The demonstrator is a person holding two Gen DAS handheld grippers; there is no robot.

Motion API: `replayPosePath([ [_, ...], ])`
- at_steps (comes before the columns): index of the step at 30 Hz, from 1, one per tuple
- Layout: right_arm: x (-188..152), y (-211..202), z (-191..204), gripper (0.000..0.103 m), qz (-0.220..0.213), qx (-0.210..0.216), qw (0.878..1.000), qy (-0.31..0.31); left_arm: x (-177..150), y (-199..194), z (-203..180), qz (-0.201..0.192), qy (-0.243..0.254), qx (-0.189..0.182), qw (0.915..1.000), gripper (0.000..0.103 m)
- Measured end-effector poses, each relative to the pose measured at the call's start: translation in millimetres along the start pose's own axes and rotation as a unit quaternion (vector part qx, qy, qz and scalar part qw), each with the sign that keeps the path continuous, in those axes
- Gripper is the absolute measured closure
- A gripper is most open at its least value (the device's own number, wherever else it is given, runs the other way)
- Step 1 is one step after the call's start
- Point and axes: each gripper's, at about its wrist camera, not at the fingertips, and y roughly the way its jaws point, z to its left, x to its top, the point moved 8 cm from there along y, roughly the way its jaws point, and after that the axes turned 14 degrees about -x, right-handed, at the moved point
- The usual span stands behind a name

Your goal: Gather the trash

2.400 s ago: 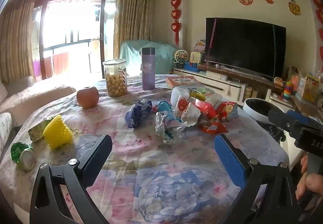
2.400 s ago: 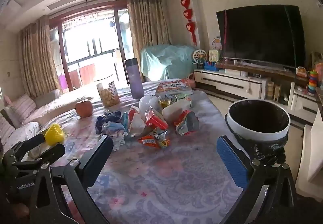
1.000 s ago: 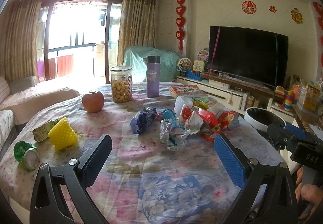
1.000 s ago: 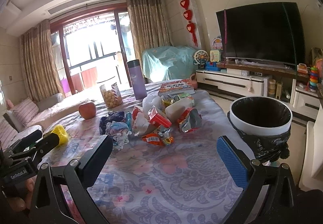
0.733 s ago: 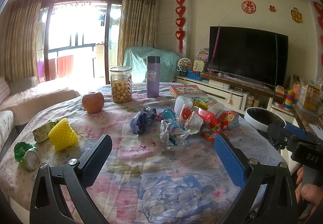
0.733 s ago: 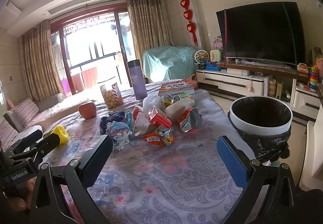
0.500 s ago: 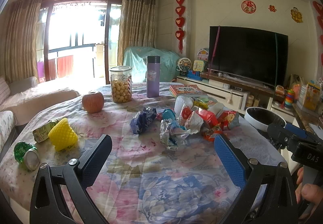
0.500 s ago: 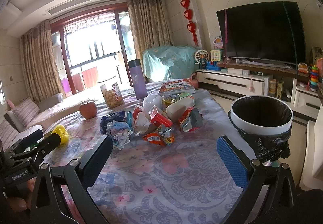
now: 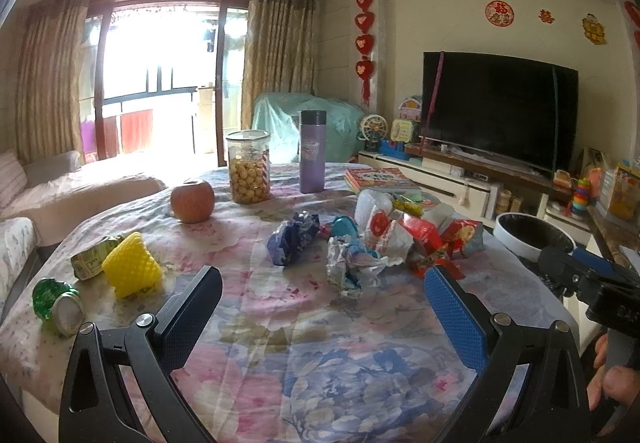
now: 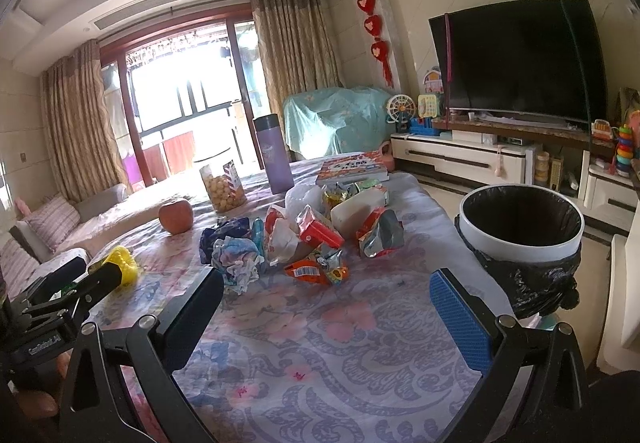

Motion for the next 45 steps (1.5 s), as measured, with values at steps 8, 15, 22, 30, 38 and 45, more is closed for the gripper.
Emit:
replayPosePath([
  [8,-3,13,-3,0.000,0.017,0.007,1.000,0.006,-6,14,7,0.014,0.001,0.001,0.9999,0.002],
  [15,-6,35,1,0.000,0.043,0.019,0.999,0.010,-6,35,14,0.035,0.011,0.013,0.9992,0.002],
  [22,-15,67,-1,0.001,0.086,0.023,0.996,0.010,-7,68,30,0.059,-0.008,0.014,0.9982,0.002],
  [30,-28,105,-5,0.004,0.142,0.023,0.989,0.019,-11,112,30,0.106,0.018,0.005,0.9942,0.002],
  [38,-30,126,-2,0.015,0.170,0.029,0.985,0.017,-5,149,40,0.129,-0.012,-0.020,0.9913,0.009],
  [45,-31,149,3,0.026,0.201,0.040,0.979,0.017,-9,185,40,0.176,-0.026,-0.065,0.9819,0.022],
])
